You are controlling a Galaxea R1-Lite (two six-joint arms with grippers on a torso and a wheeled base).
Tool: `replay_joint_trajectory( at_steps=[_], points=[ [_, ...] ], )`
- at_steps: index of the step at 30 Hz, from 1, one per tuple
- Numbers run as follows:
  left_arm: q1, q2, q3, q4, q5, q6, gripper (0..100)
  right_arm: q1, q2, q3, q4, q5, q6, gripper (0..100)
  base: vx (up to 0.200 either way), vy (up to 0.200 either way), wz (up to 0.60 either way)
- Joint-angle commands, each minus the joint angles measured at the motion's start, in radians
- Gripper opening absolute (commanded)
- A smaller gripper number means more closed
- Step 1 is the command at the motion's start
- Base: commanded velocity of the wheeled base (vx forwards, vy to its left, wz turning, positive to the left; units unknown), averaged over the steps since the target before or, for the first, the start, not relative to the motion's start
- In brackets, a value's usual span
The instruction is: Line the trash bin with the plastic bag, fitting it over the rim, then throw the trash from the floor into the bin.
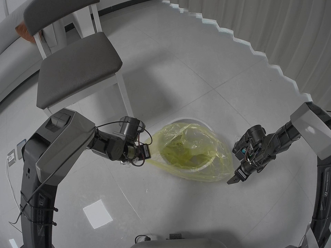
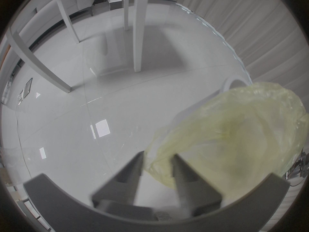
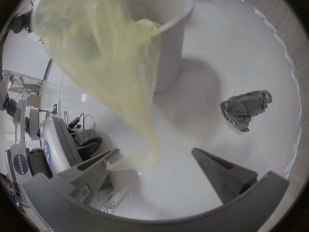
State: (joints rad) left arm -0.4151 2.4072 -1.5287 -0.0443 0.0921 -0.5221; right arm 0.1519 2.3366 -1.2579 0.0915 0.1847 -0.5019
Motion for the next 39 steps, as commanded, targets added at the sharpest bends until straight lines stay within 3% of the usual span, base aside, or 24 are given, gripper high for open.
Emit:
replay_joint_trajectory(
  at_steps=[1, 33, 39],
  points=[
    [-0.004, -0.011, 0.004, -0.002, -0.002, -0.002, 100, 0.003, -0.008, 0.002, -0.001, 0.002, 0.000, 100, 0.000, 0.000, 0.00],
    [0.009, -0.240, 0.254, -0.060, 0.001, -0.044, 100, -0.032, -0.171, 0.097, -0.004, 0.004, 0.002, 100, 0.000, 0.000, 0.00],
    [0.002, -0.275, 0.260, -0.066, 0.006, -0.151, 100, -0.040, -0.198, 0.115, -0.006, 0.006, 0.002, 100, 0.000, 0.000, 0.00]
  ],
)
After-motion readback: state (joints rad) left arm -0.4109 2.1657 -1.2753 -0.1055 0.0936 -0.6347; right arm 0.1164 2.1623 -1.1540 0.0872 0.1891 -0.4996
